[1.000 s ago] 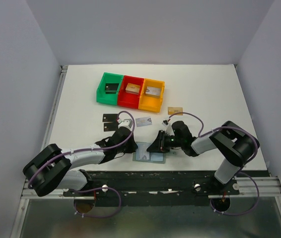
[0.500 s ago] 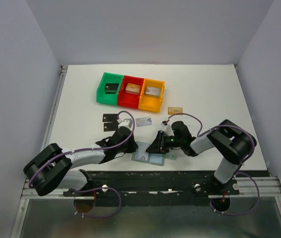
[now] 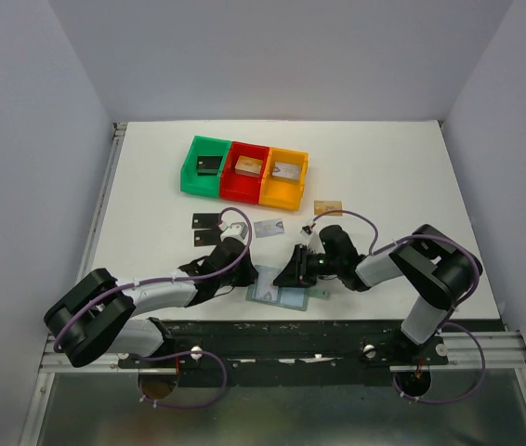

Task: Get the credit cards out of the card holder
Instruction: Remove the credit card from the card holder.

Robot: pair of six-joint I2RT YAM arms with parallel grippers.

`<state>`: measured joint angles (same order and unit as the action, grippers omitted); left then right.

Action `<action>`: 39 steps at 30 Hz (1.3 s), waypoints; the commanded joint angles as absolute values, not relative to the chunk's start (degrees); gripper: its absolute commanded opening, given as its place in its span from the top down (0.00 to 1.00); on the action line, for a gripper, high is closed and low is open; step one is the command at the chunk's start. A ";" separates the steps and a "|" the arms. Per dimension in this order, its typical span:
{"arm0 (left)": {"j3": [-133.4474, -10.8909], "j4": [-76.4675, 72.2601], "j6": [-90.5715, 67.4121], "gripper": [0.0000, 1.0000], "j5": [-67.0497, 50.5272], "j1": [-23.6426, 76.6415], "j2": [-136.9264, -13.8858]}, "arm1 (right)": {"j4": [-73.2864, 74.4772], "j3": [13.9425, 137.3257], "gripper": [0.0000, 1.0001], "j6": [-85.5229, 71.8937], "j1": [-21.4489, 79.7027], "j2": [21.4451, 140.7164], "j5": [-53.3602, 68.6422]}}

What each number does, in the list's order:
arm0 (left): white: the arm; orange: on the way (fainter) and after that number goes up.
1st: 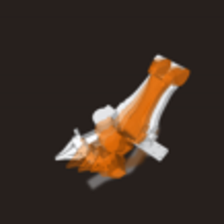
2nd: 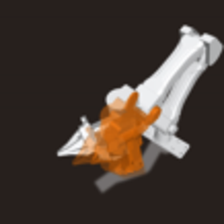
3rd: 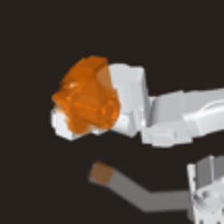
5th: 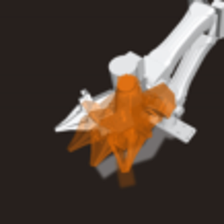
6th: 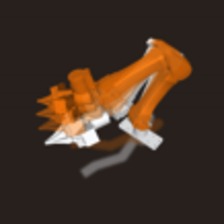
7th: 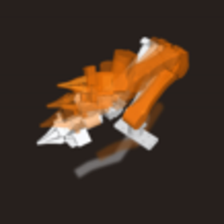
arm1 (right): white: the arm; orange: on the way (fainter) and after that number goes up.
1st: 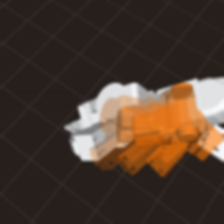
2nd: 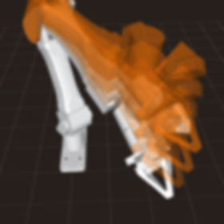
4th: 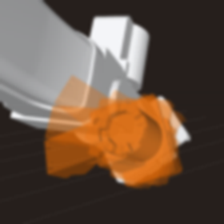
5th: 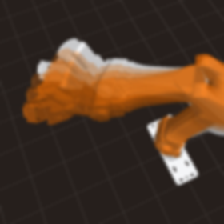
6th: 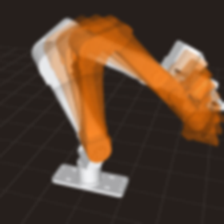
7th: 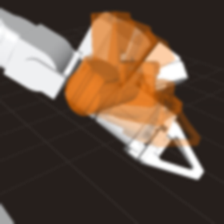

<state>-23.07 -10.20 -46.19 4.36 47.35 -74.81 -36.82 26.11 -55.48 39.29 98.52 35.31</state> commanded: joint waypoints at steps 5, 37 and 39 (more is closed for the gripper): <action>-22.06 -6.33 -46.93 1.00 5.10 48.43 -77.61 | -46.75 24.00 0.62 -59.67 38.94 102.04 35.33; -23.64 -6.77 -46.41 1.00 4.75 50.19 -80.95 | -62.14 26.72 0.66 -65.48 38.58 108.99 43.24; -23.56 -6.50 -46.67 1.00 5.10 50.19 -80.86 | -60.48 25.93 0.67 -64.69 38.06 107.67 43.15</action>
<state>-24.75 -11.70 -46.52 6.48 48.88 -77.69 -58.43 25.28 -65.95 38.24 108.62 41.17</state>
